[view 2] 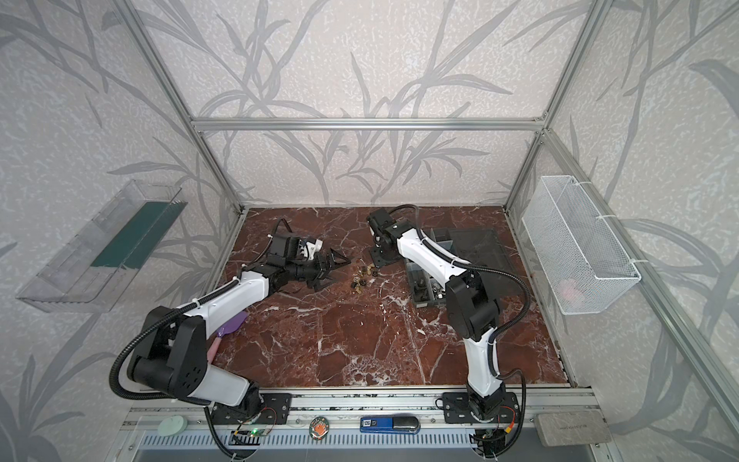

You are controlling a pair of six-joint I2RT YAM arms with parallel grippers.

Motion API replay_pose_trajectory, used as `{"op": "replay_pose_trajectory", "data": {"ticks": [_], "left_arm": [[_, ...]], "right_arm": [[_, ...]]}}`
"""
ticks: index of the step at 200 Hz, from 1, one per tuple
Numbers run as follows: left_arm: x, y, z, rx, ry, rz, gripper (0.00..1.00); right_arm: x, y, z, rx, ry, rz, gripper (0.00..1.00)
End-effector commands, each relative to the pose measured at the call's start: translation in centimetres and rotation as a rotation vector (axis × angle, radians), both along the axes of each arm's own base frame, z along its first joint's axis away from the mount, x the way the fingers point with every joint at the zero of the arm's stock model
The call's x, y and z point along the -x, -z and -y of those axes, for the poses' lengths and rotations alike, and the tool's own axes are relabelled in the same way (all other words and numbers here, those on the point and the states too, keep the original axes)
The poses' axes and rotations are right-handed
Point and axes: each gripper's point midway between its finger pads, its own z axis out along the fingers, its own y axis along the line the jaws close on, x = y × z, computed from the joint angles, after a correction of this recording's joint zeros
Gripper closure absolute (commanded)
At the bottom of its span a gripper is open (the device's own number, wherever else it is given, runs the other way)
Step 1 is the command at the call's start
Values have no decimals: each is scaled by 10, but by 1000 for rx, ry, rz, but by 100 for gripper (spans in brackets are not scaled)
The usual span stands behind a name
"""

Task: Sort the screws and nuts into containers
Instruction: Pick up the nut from the center of the table.

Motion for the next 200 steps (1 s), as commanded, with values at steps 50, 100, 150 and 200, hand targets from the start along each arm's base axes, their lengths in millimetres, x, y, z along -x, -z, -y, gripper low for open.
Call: {"op": "replay_pose_trajectory", "data": {"ticks": [50,100,150,200], "left_arm": [[4,-14,-3,32,-4,34,1],[1,-14,-3,38,-5,32,1],[-3,-12,-3,35,-3,27,0],[-4,-11,-3,34,-3,26,1]], "right_arm": [[-6,58,-26,6,4,-106,46],[-12,78,-30,32,0,-134,48],[-15,88,-28,65,-5,-143,53],[-13,98,-25,72,-3,-163,61]]}}
